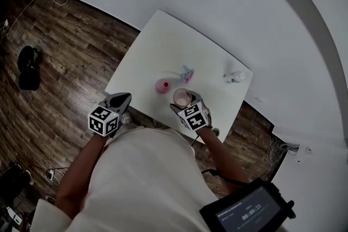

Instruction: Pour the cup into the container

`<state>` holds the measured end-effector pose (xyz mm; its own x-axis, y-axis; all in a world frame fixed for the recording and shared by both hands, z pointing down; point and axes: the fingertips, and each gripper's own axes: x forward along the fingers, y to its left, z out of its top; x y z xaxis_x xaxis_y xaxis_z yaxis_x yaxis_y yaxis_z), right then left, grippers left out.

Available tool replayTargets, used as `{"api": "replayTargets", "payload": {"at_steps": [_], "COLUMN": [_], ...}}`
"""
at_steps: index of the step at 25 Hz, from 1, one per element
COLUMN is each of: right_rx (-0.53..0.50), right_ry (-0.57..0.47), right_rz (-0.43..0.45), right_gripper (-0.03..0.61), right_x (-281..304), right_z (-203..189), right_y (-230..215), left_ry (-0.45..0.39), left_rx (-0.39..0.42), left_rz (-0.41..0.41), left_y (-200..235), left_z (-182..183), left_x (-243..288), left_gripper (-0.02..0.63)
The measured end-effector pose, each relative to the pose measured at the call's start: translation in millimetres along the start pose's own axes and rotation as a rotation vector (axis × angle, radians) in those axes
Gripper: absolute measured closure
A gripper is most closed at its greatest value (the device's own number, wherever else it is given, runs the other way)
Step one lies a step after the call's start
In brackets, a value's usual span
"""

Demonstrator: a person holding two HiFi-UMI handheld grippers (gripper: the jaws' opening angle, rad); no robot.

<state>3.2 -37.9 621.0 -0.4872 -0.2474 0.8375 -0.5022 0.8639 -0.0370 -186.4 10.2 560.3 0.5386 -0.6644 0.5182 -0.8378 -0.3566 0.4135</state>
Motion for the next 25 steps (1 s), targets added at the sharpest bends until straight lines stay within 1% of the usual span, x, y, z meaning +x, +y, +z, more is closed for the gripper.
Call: {"api": "replayTargets", "payload": {"at_steps": [5,10,15,25], "right_rx": [-0.013,-0.017,-0.021,-0.028], "right_ry": [0.018,0.067,0.101,0.176], "right_rz": [0.022,0.05,0.061,0.088], "right_gripper": [0.201,0.201,0.201,0.2], "right_x": [6,18,21,30], "right_z": [7,2,8,6], "right_y": [0,-3,3,10], "left_ry": [0.0,-0.004,-0.022,-0.04], "left_rx": [-0.01,-0.01,-0.008,-0.015], "left_rz": [0.0,0.001,0.011,0.011], "left_y": [5,10,17,23], "left_z": [-4,-1,4,5], "left_x": [2,9,2,-7], "left_gripper": [0.604,0.604,0.604,0.604]}}
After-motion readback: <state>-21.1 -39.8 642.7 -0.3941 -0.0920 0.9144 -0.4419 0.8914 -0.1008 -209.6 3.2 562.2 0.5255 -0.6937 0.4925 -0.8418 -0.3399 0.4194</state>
